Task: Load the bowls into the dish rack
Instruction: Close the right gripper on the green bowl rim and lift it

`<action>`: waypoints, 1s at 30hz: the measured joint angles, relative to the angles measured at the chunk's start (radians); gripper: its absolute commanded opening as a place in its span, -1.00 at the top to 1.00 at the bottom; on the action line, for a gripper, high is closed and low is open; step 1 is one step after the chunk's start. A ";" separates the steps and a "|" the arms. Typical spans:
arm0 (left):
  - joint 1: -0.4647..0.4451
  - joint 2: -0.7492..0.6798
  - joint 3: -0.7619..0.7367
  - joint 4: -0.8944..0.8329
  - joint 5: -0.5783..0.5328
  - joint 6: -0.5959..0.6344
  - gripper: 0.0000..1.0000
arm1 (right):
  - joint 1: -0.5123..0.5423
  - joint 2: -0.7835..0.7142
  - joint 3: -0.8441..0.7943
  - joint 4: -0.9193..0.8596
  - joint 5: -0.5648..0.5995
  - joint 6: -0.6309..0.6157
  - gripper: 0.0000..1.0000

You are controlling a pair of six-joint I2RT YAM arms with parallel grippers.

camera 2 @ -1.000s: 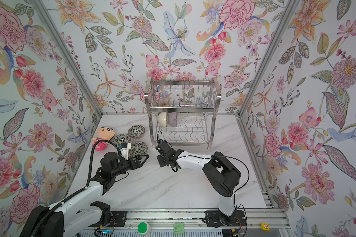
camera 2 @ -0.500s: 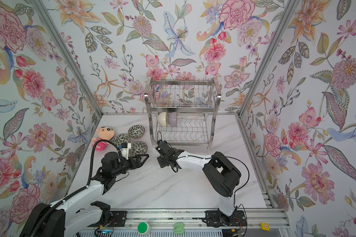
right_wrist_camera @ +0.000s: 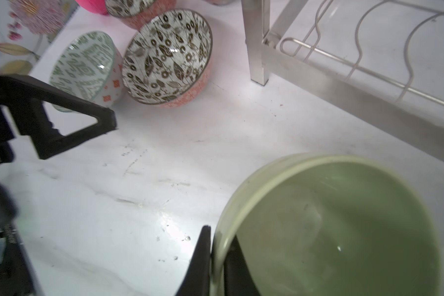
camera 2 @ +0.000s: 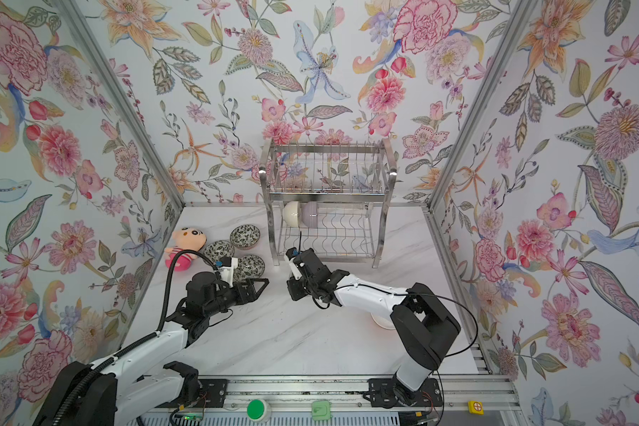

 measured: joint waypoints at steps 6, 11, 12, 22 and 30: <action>-0.089 0.037 0.084 -0.044 -0.092 0.051 -0.98 | -0.112 -0.091 -0.118 0.198 -0.124 0.068 1.00; -0.182 0.105 0.152 -0.081 -0.171 0.092 -0.99 | -0.190 -0.136 -0.212 0.352 -0.168 0.131 1.00; -0.198 0.118 0.166 -0.085 -0.183 0.099 -0.99 | -0.208 -0.146 -0.228 0.381 -0.173 0.141 1.00; -0.277 0.239 0.299 -0.108 -0.260 0.143 -0.99 | -0.359 -0.142 -0.249 0.599 -0.168 0.236 1.00; -0.306 0.290 0.381 -0.119 -0.283 0.164 -0.98 | -0.410 -0.014 -0.230 0.756 -0.170 0.314 1.00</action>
